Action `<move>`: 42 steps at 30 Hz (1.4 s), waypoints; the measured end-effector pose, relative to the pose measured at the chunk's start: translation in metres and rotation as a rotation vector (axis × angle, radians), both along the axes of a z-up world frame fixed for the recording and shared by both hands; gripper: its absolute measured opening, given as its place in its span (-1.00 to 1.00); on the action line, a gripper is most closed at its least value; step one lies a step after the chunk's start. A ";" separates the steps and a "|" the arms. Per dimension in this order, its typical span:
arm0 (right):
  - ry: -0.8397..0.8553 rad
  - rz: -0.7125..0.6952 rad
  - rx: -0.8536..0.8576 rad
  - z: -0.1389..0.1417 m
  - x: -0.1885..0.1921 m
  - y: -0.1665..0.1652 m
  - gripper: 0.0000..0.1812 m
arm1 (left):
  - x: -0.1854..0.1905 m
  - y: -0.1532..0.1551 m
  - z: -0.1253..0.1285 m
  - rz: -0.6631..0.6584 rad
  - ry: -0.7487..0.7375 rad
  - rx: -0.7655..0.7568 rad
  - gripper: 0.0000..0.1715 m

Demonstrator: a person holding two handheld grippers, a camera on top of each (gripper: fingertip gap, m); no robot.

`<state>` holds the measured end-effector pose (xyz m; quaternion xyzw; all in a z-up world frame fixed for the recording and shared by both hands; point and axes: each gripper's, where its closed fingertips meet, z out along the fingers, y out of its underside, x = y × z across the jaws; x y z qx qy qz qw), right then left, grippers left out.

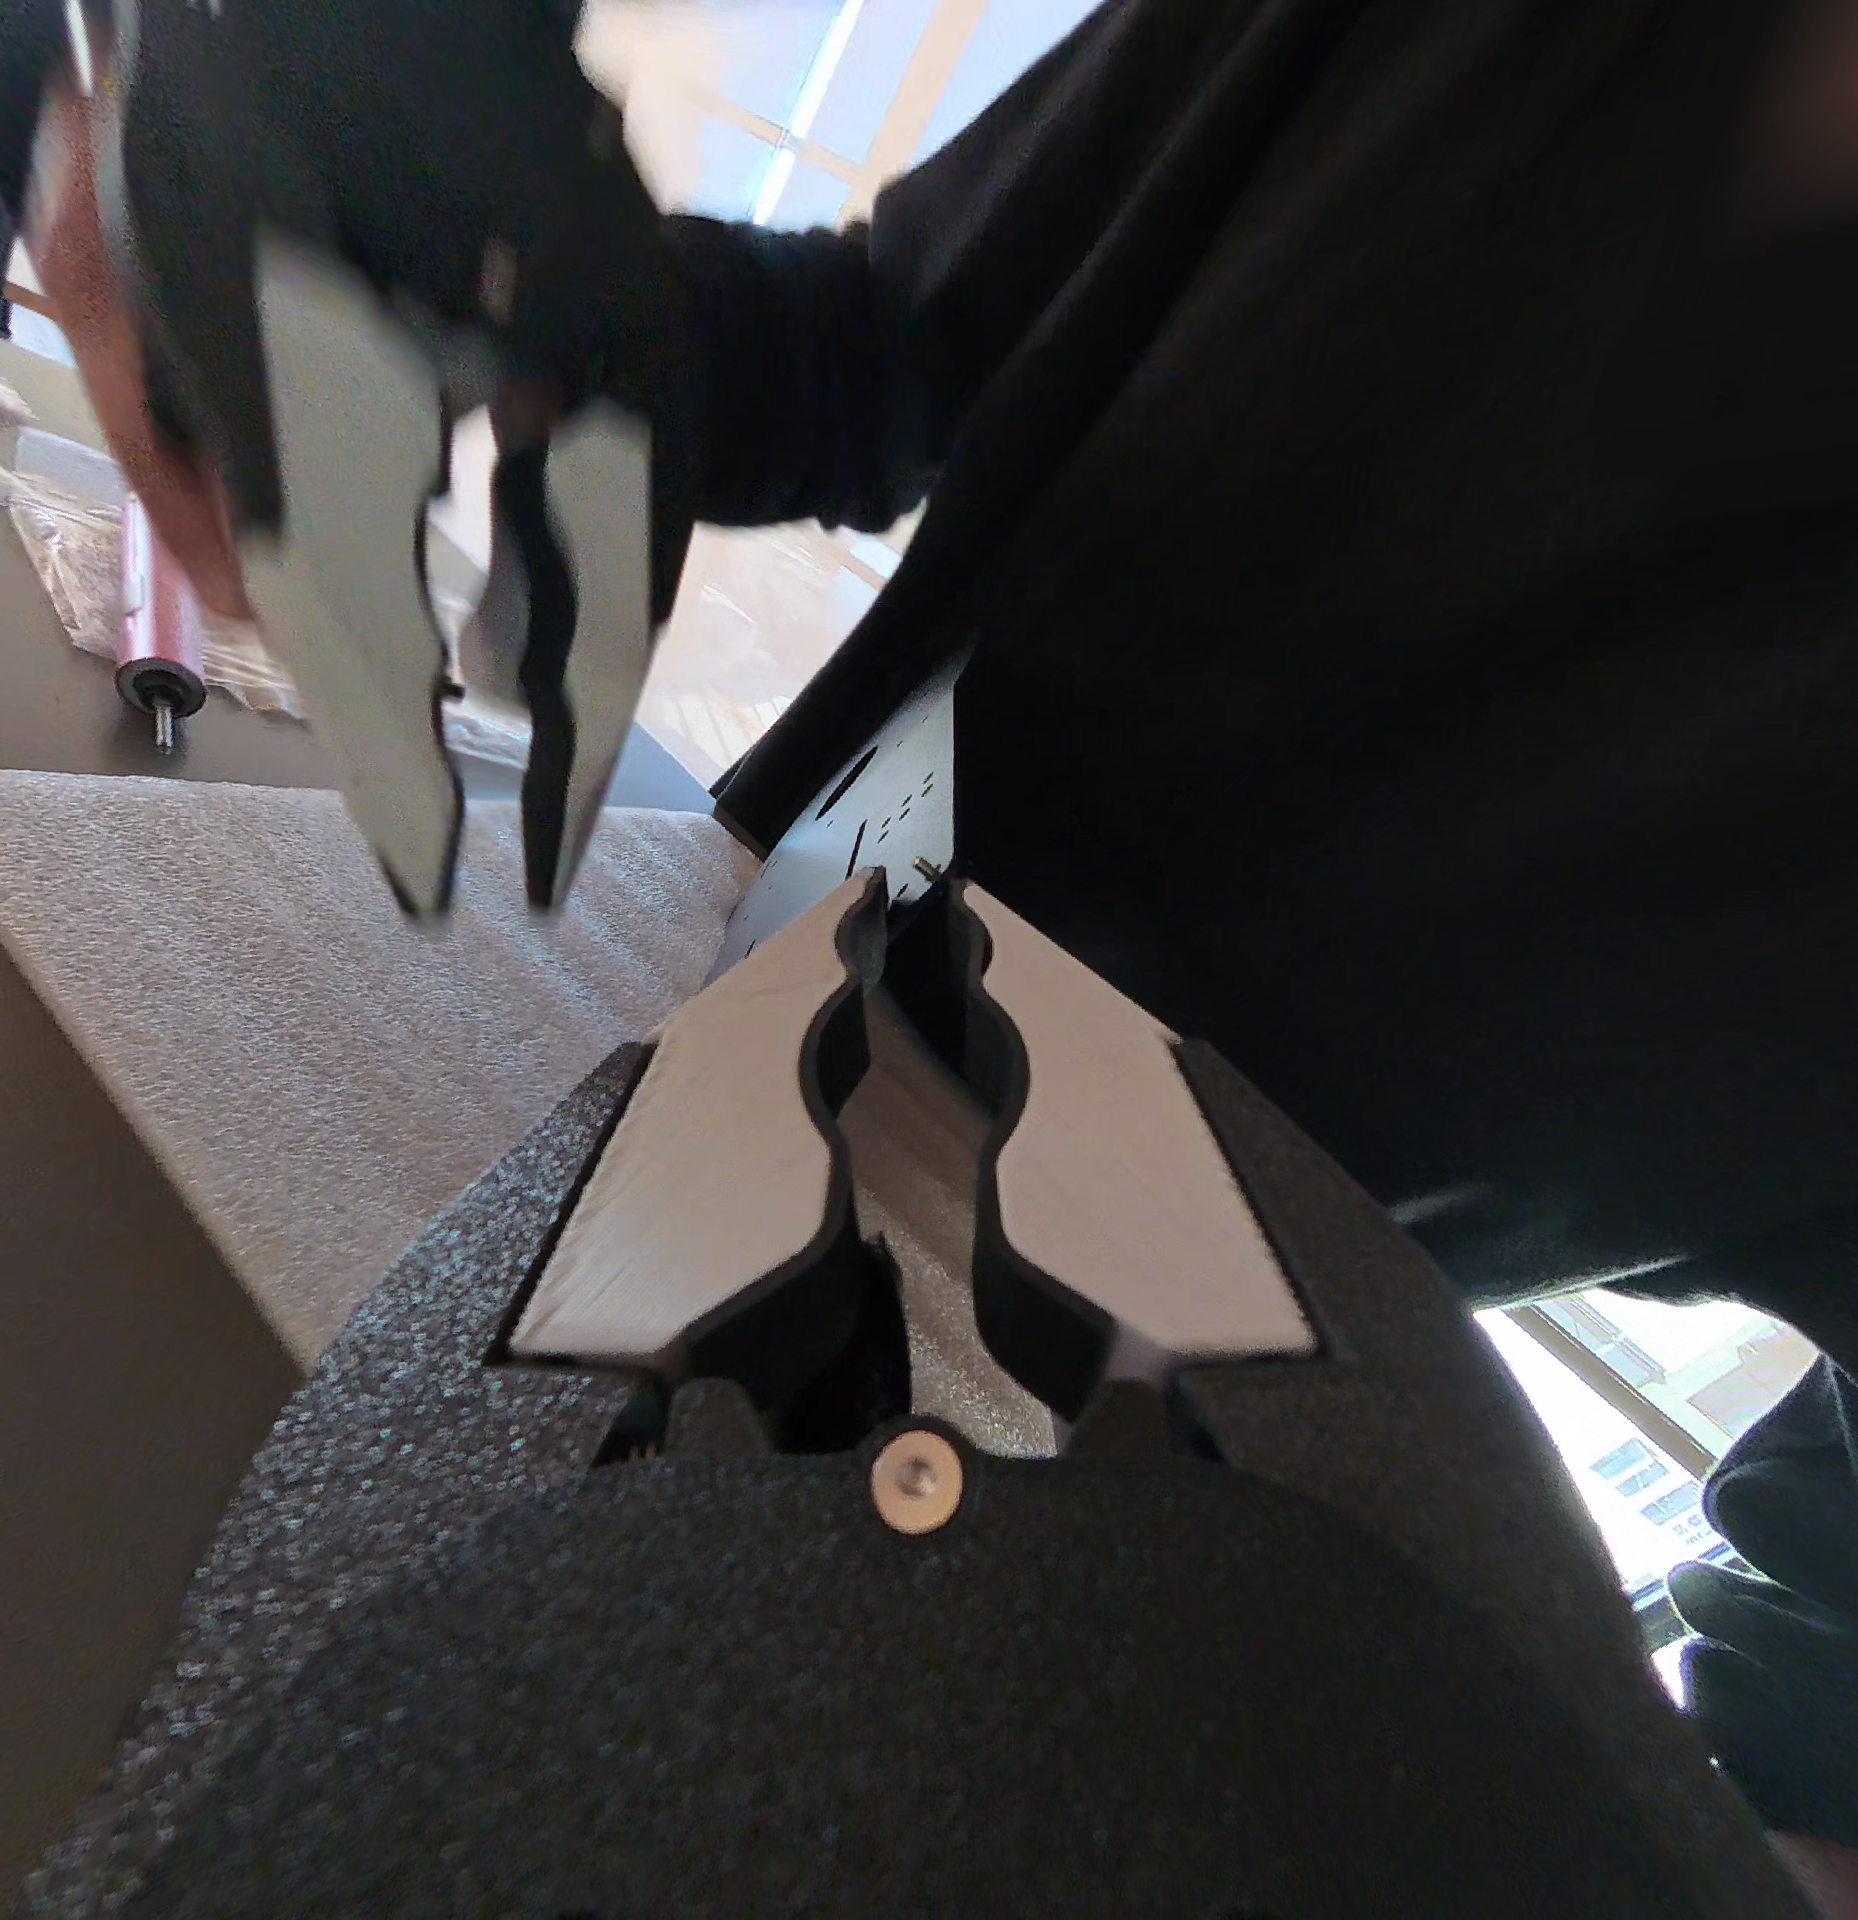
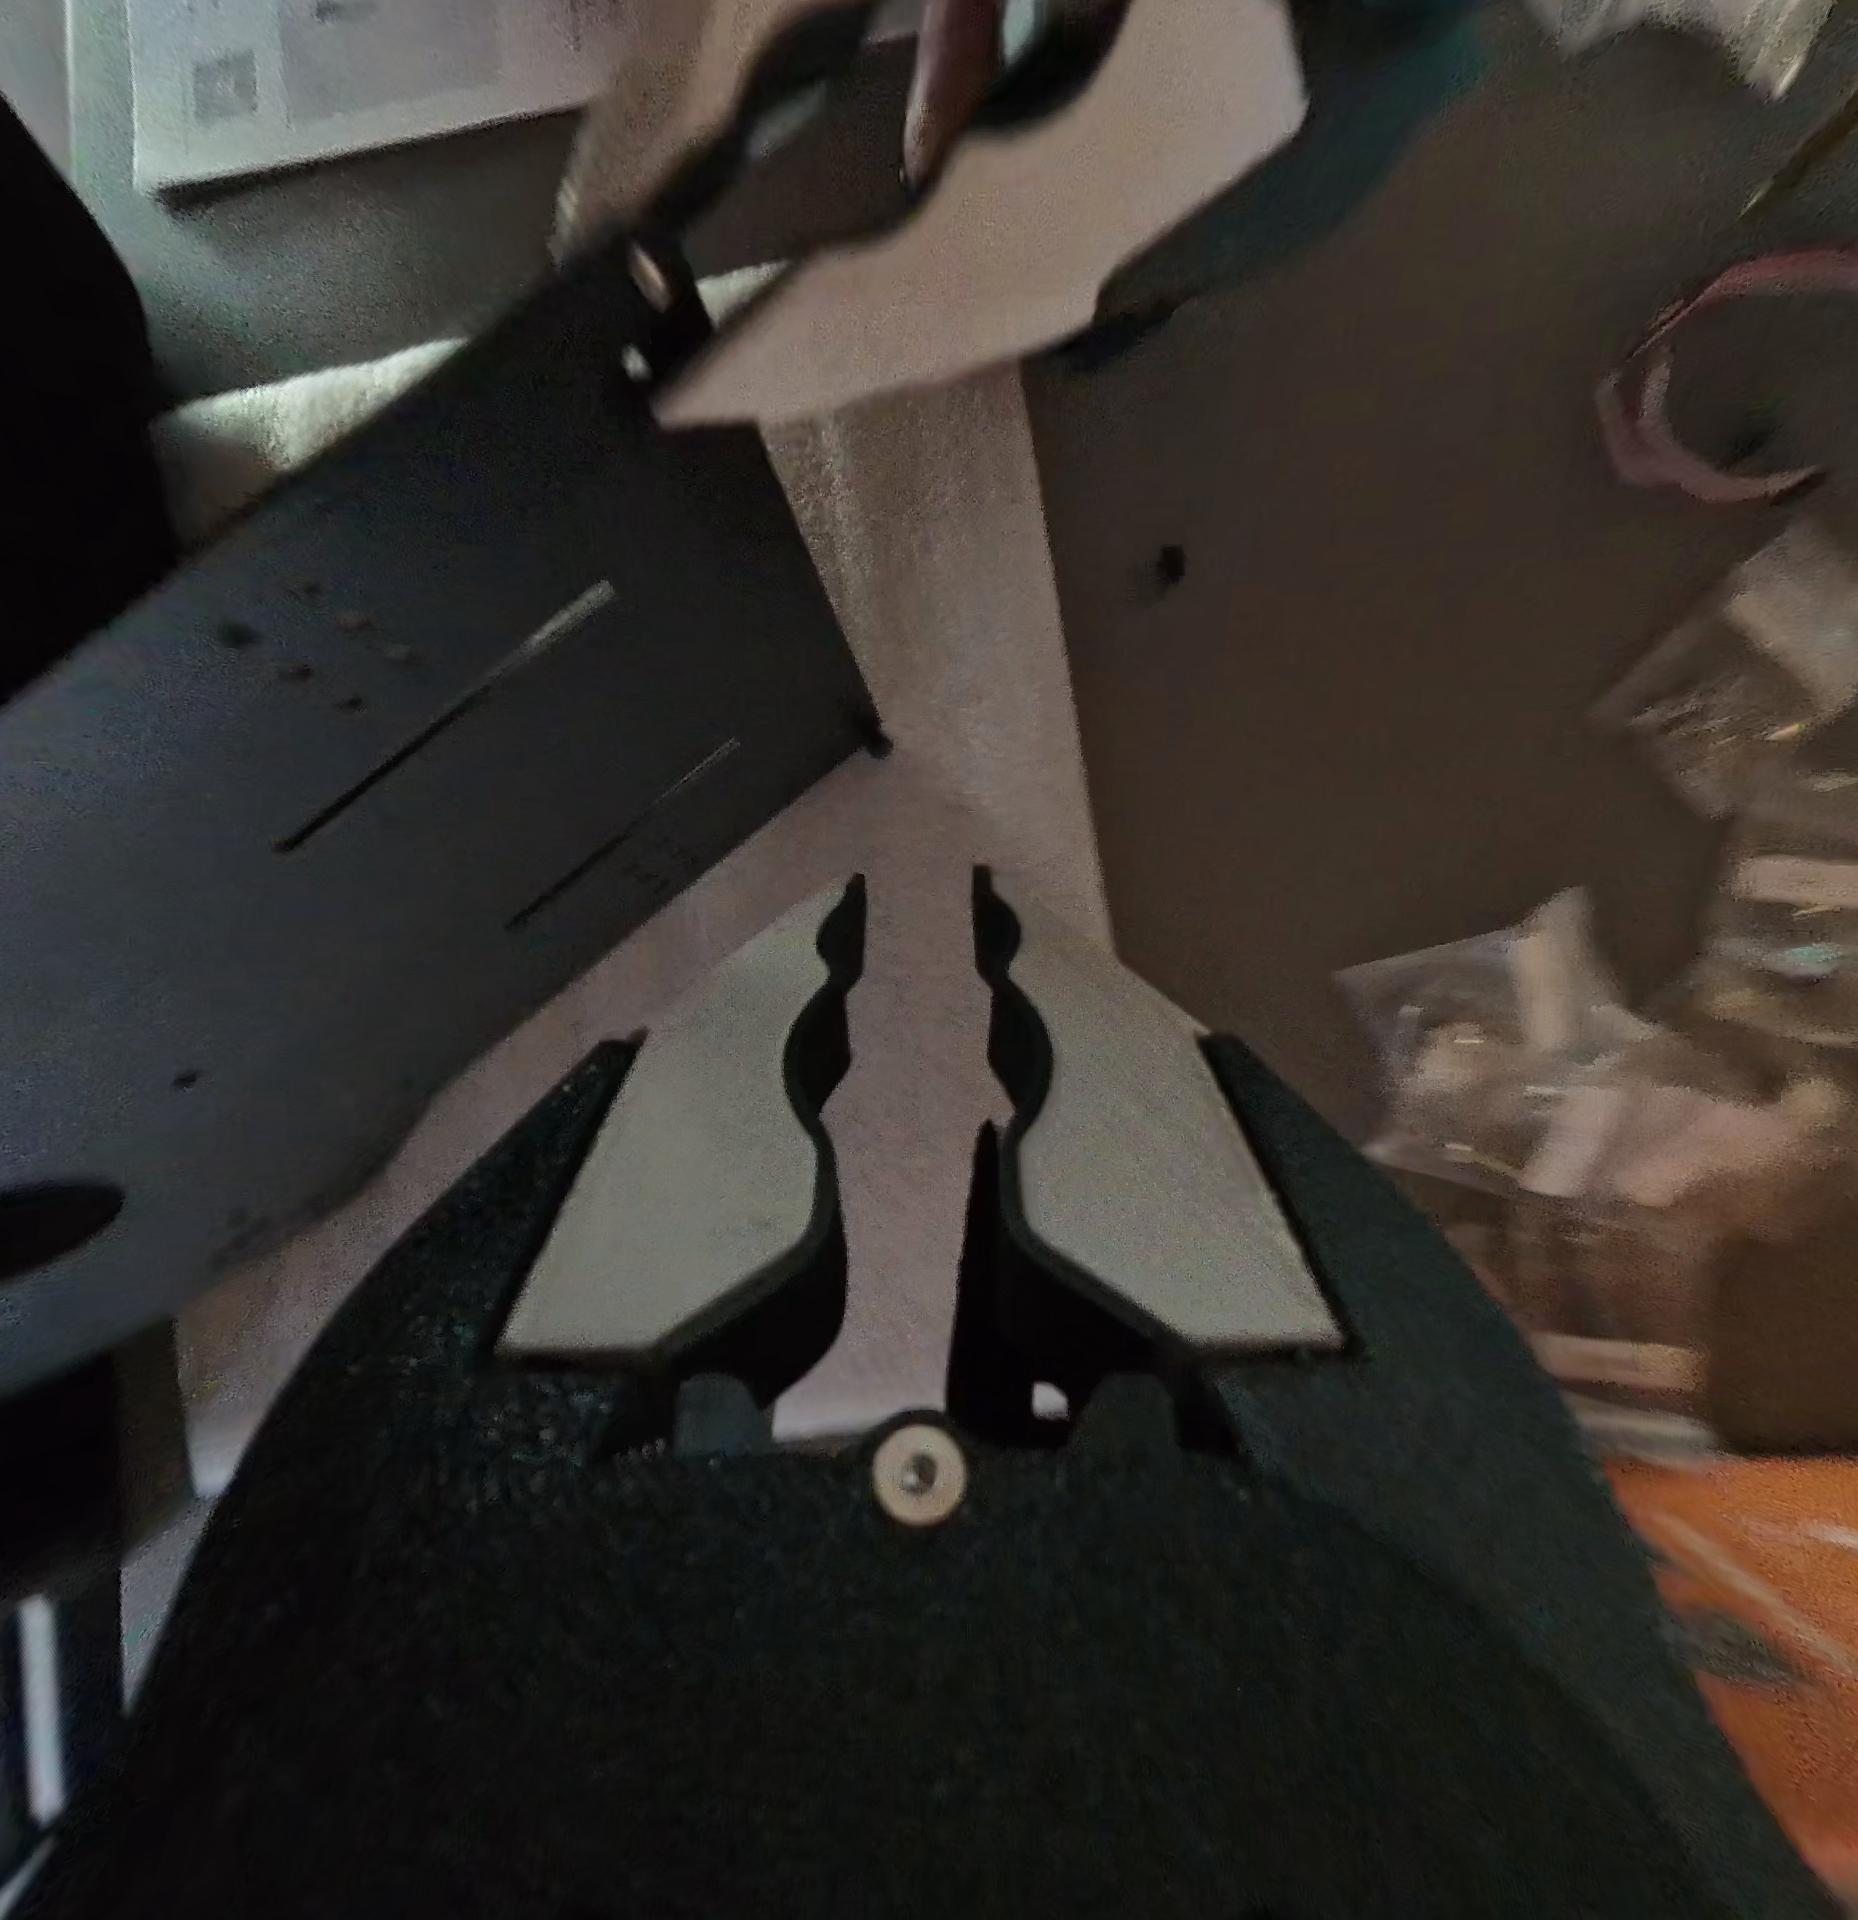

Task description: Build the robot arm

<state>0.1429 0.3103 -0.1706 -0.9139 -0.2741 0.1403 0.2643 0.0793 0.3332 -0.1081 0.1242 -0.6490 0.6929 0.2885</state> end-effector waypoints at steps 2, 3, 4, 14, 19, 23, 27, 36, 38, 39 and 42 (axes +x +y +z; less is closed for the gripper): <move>0.097 -0.066 0.004 -0.022 -0.013 0.001 -0.81 | -0.001 0.000 0.000 -0.004 -0.001 0.004 -0.89; 0.141 -0.086 0.009 -0.029 -0.019 0.005 -0.81 | -0.002 0.000 0.000 -0.006 -0.001 0.006 -0.88; 0.162 -0.108 0.030 -0.034 -0.021 0.011 -0.83 | -0.003 0.001 0.000 -0.010 -0.001 0.008 -0.88; 0.175 0.040 0.114 -0.043 -0.035 0.024 -0.84 | -0.003 0.001 0.000 -0.013 0.005 0.000 -0.88; 0.156 0.116 0.092 -0.048 -0.034 0.022 -0.86 | -0.002 0.001 0.000 -0.013 0.011 -0.004 -0.88; 0.169 0.201 0.019 -0.055 -0.037 0.022 -0.85 | -0.002 0.001 0.000 -0.011 0.010 -0.004 -0.88; 0.188 0.229 0.004 -0.056 -0.039 0.024 -0.90 | -0.001 0.000 0.000 -0.008 0.012 -0.006 -0.88; 0.178 0.202 0.009 -0.055 -0.038 0.023 -0.93 | -0.002 0.000 0.000 -0.014 0.013 -0.008 -0.88; 0.183 0.179 -0.008 -0.054 -0.035 0.022 -0.90 | -0.002 0.000 0.000 -0.012 0.013 -0.008 -0.88; 0.186 0.159 -0.003 -0.049 -0.032 0.023 -0.85 | -0.001 0.000 0.000 -0.012 0.014 -0.008 -0.88; 0.218 0.107 0.126 -0.010 -0.027 0.030 -0.87 | -0.001 0.000 0.000 -0.011 0.016 -0.009 -0.88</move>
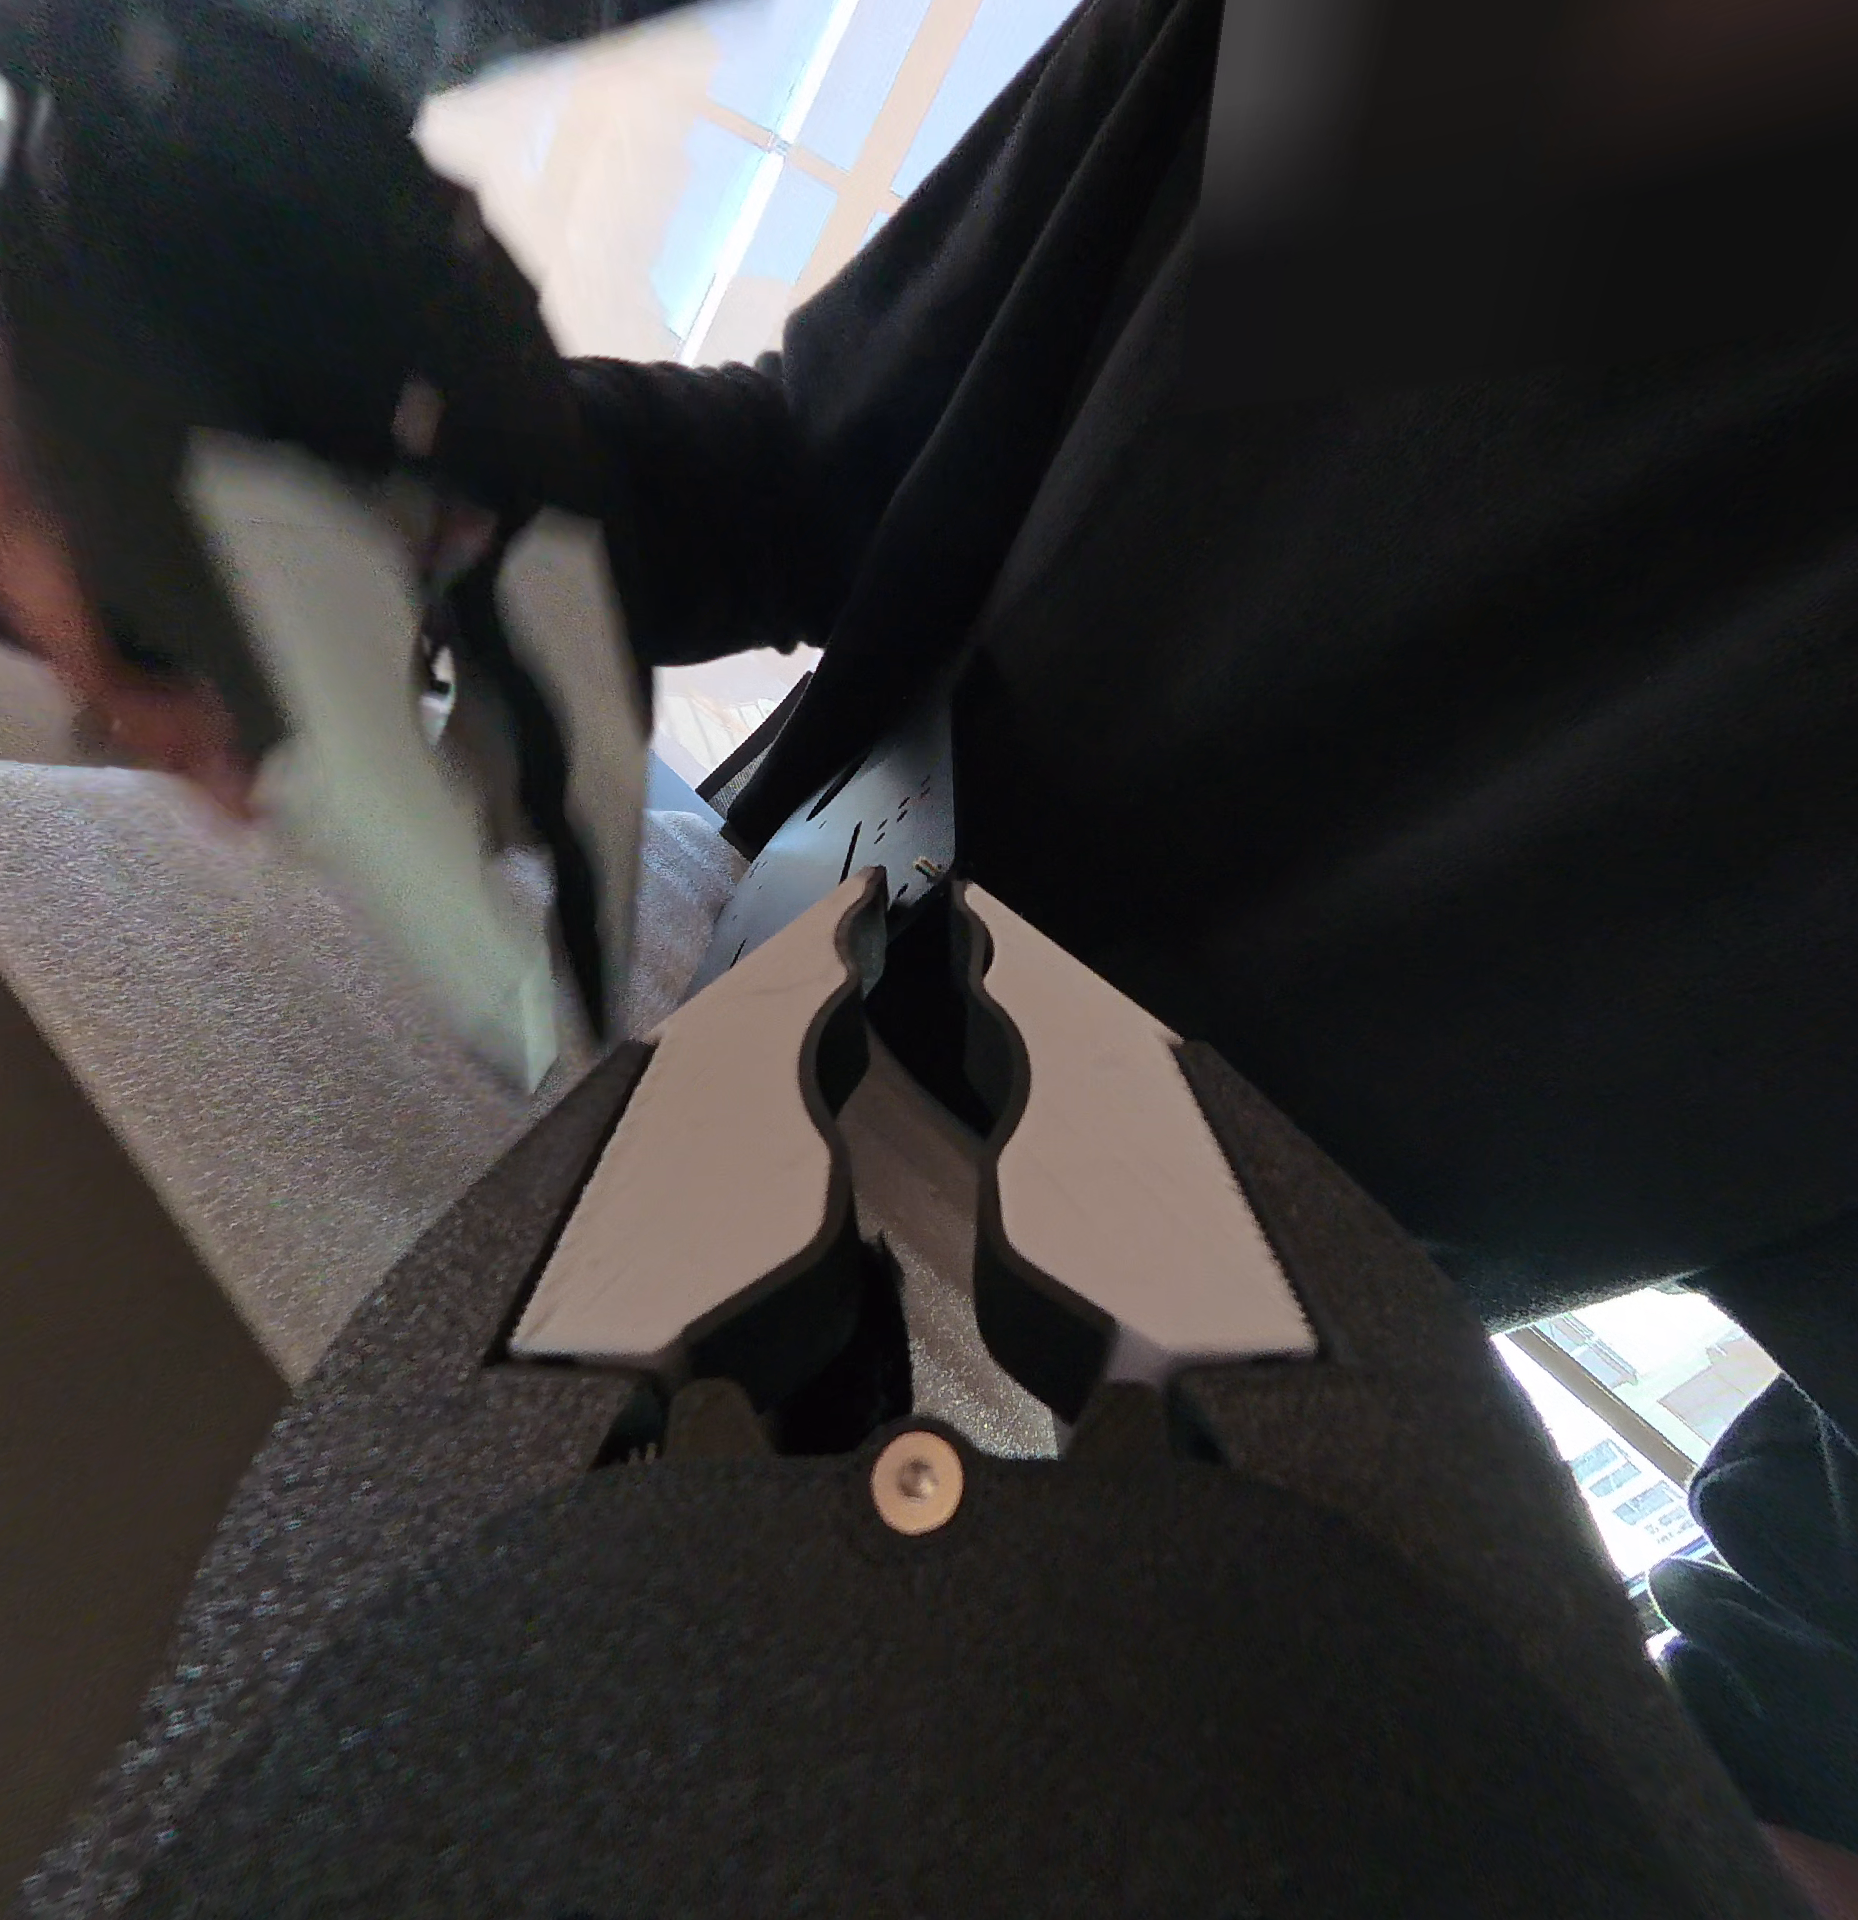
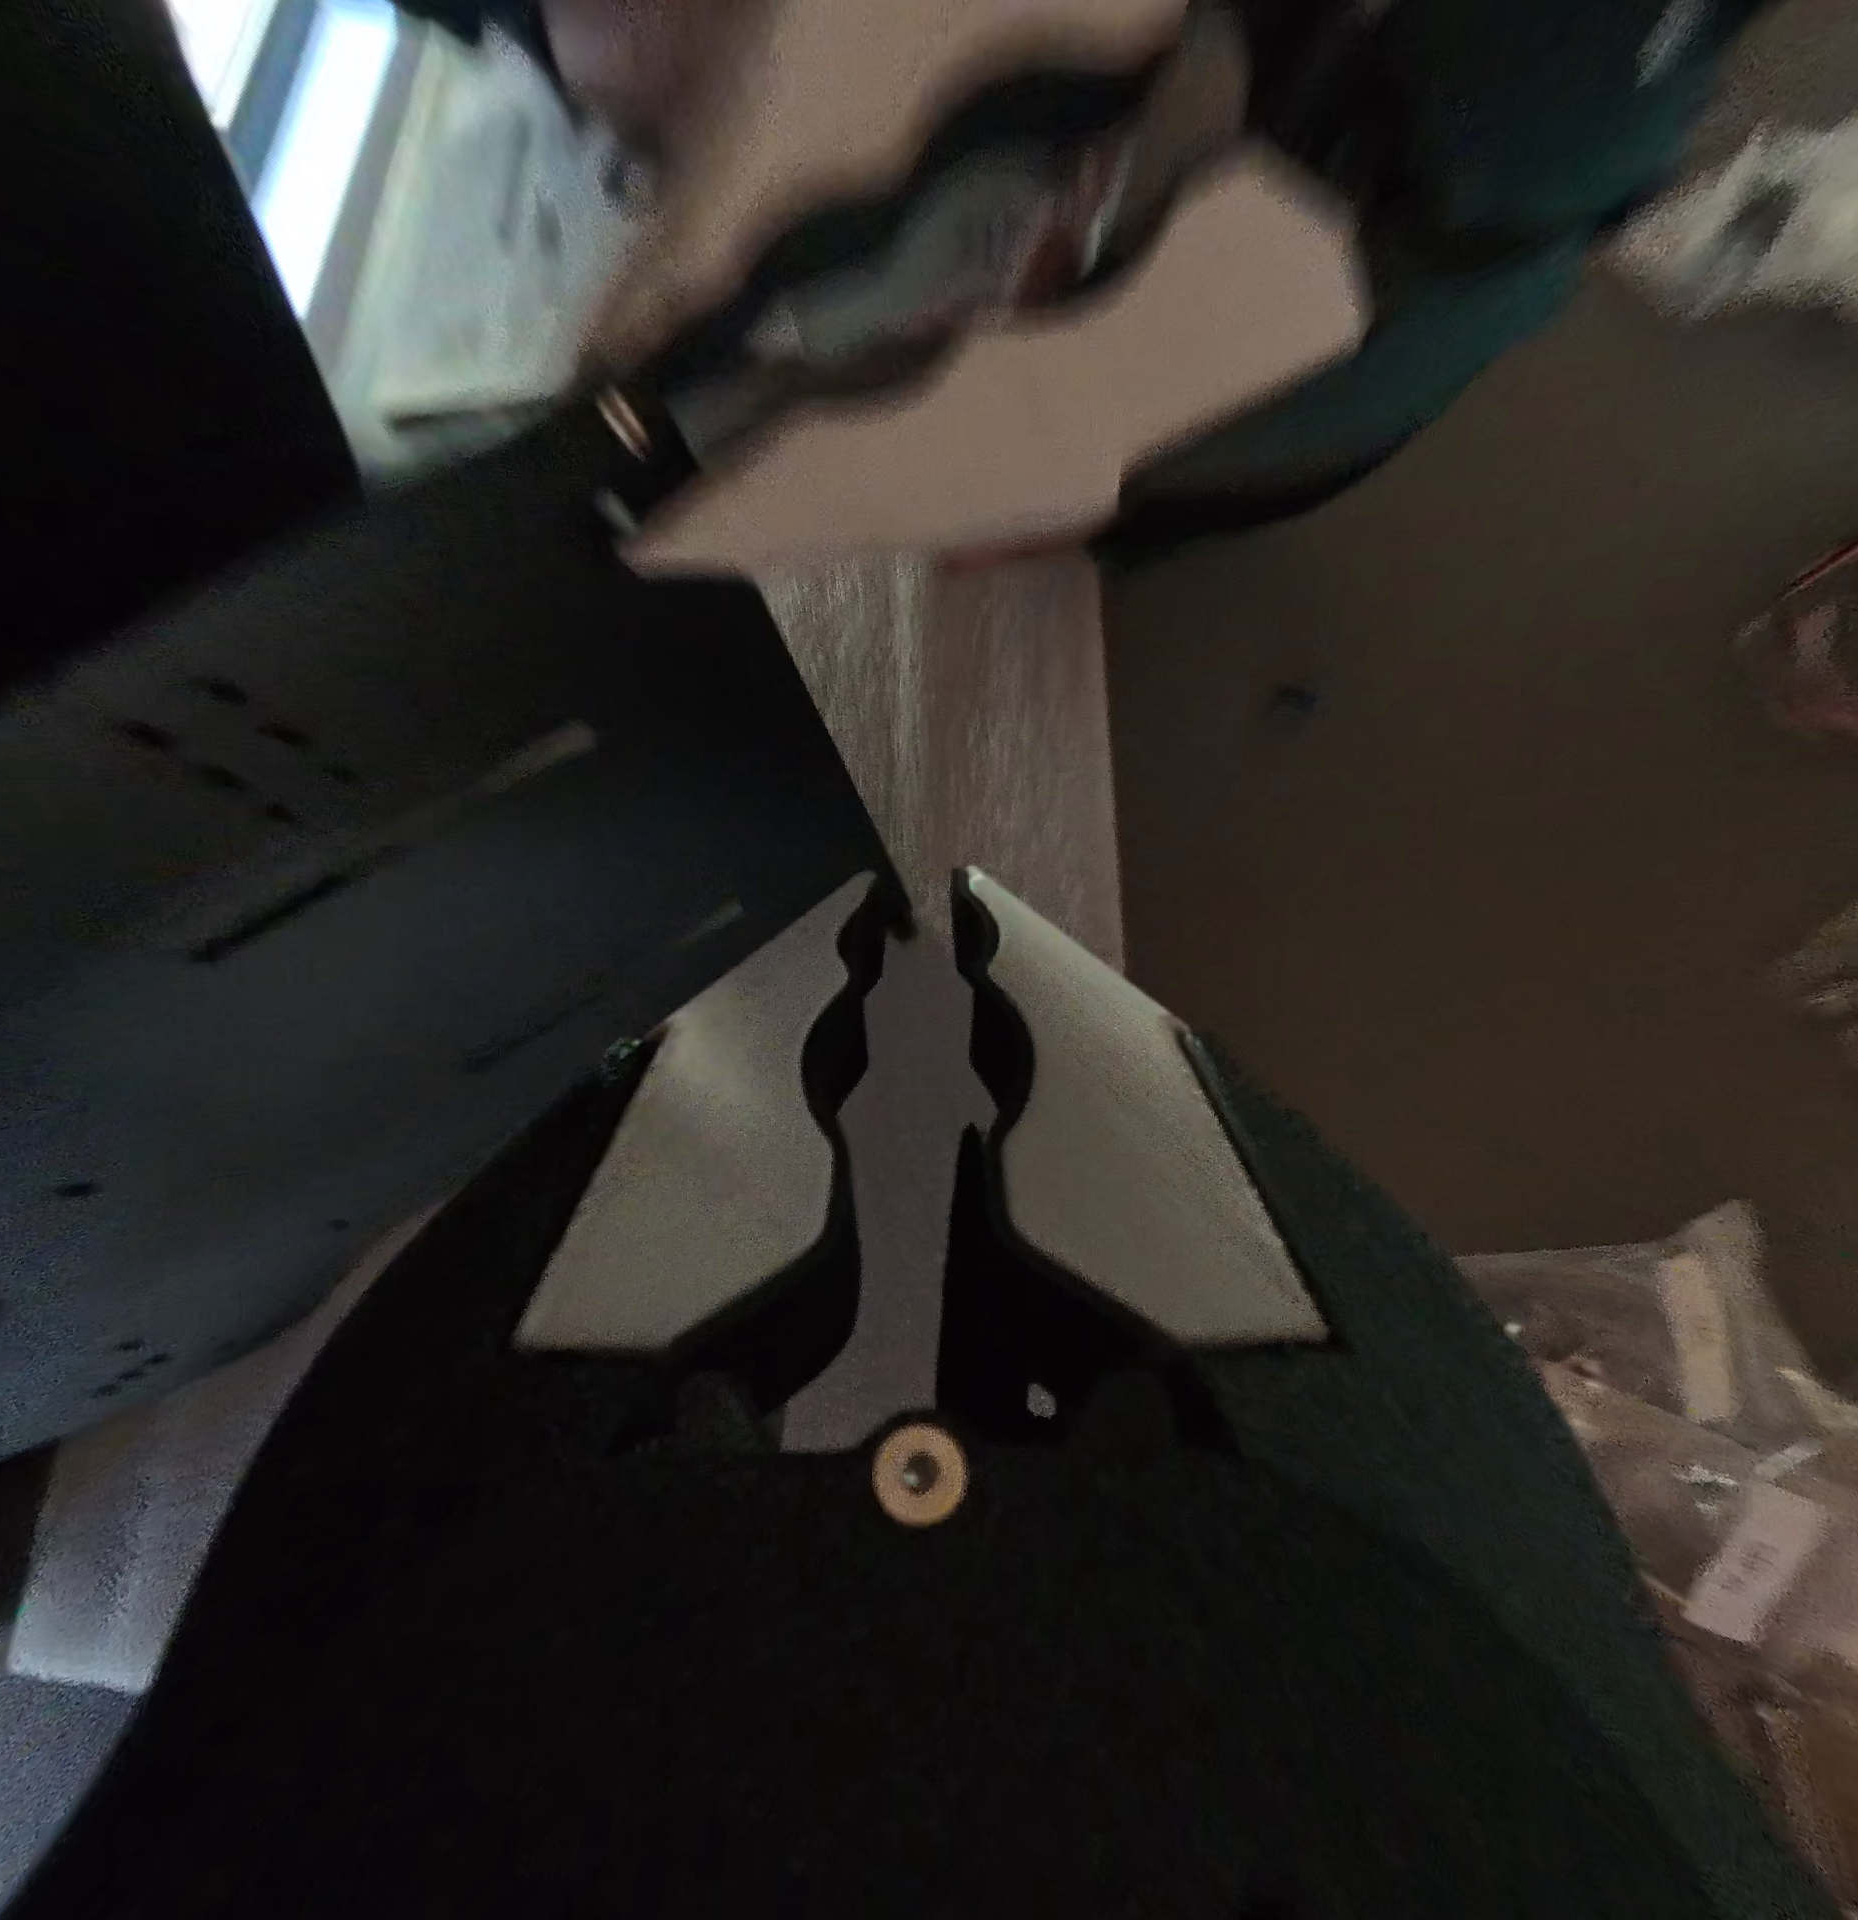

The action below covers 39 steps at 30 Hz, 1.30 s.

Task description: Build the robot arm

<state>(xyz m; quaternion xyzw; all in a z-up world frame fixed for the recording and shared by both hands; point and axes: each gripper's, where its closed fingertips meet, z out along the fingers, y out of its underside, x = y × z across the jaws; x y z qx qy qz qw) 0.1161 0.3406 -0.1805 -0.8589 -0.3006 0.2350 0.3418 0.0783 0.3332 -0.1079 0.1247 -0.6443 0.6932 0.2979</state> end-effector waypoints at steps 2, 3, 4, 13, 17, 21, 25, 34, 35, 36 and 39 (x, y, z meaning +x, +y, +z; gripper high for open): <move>0.057 -0.027 0.108 0.037 -0.002 0.003 -0.89 | 0.000 0.000 0.000 0.001 0.001 -0.001 -0.88; 0.079 -0.034 0.151 0.053 -0.005 0.003 -0.90 | 0.000 0.000 0.000 0.000 0.001 0.000 -0.88; 0.083 -0.040 0.177 0.063 -0.005 0.003 -0.90 | 0.000 0.000 0.000 -0.001 -0.001 0.000 -0.88; 0.080 -0.257 -0.116 -0.014 0.014 -0.011 -0.79 | -0.002 0.001 0.000 -0.008 -0.002 0.001 -0.88; 0.107 -0.287 -0.066 -0.009 0.011 -0.004 -0.80 | -0.003 0.001 0.000 -0.012 0.004 -0.005 -0.88; 0.016 -0.353 0.056 -0.004 0.030 0.021 -0.81 | -0.006 0.001 -0.001 -0.026 0.006 -0.008 -0.88; -0.023 -0.302 0.083 -0.013 0.031 0.063 -0.83 | -0.005 0.001 -0.001 -0.024 0.005 -0.009 -0.89; -0.154 -0.115 0.068 -0.046 0.020 0.102 -0.77 | -0.008 0.002 -0.001 -0.029 -0.004 -0.005 -0.88; -0.166 -0.099 0.058 -0.049 0.020 0.102 -0.77 | -0.008 0.002 -0.001 -0.030 -0.005 -0.004 -0.88; -0.174 -0.090 0.044 -0.051 0.020 0.101 -0.77 | -0.008 0.002 -0.001 -0.031 -0.004 -0.004 -0.88; -0.150 -0.079 0.019 -0.051 0.023 0.098 -0.82 | -0.008 0.002 -0.001 -0.033 -0.002 -0.006 -0.88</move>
